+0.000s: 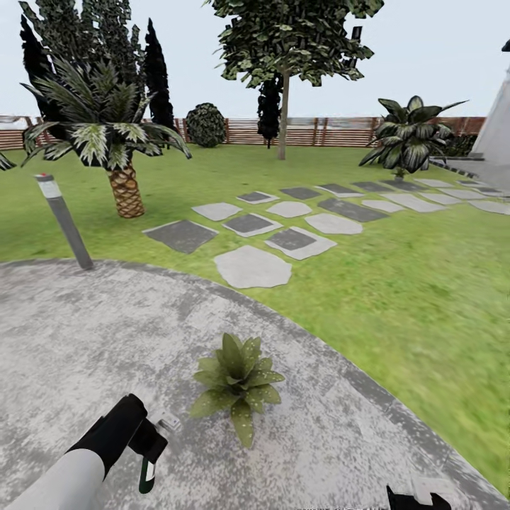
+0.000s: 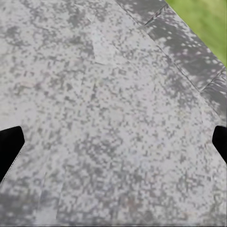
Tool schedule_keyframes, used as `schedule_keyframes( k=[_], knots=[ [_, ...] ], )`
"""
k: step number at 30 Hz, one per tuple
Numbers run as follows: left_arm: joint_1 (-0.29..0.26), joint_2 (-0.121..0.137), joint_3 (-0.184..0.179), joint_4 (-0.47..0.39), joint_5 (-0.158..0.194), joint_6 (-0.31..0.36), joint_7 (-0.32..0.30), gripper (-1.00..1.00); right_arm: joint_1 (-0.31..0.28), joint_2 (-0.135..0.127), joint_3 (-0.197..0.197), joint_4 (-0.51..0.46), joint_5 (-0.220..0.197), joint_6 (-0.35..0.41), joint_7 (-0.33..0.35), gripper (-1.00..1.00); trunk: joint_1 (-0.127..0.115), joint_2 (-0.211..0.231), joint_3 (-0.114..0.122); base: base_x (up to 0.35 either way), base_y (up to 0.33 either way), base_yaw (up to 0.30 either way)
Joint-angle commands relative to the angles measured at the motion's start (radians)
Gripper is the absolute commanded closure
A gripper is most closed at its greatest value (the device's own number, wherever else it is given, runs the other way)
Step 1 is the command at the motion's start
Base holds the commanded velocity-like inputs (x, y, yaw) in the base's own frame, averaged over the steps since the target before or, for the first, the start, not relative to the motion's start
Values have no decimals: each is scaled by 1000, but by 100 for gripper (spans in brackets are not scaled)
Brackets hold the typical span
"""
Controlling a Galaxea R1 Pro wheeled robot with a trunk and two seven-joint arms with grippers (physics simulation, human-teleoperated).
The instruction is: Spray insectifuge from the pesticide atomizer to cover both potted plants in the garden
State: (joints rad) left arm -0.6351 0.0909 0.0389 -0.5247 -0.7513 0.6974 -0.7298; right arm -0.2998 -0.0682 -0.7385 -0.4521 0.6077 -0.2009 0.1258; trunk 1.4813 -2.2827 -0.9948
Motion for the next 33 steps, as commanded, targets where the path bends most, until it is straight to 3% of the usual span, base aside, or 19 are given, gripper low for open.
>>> schedule_keyframes(
  k=[1, 11, 20, 33],
  knots=[
    [0, 0, 4, -2, -8, 2, -8, 100, -1, 1, -9, 0, 6, -5, 8, -100, 0, 0, 0, 0, 303, -246],
    [0, -2, 4, -4, -8, 2, -8, 100, -1, 1, -9, 0, 6, -5, 8, -100, 0, 0, 4, 0, 282, -187],
    [0, -2, 4, -8, -6, 2, -9, 100, -1, 1, -8, 0, 6, -5, 8, -100, 0, 0, 4, 0, 8, -14],
    [1, 0, 2, 0, -11, 1, -10, 100, -1, 1, -9, 0, 6, -5, 8, -100, 0, 0, 10, 0, 25, -236]
  ],
)
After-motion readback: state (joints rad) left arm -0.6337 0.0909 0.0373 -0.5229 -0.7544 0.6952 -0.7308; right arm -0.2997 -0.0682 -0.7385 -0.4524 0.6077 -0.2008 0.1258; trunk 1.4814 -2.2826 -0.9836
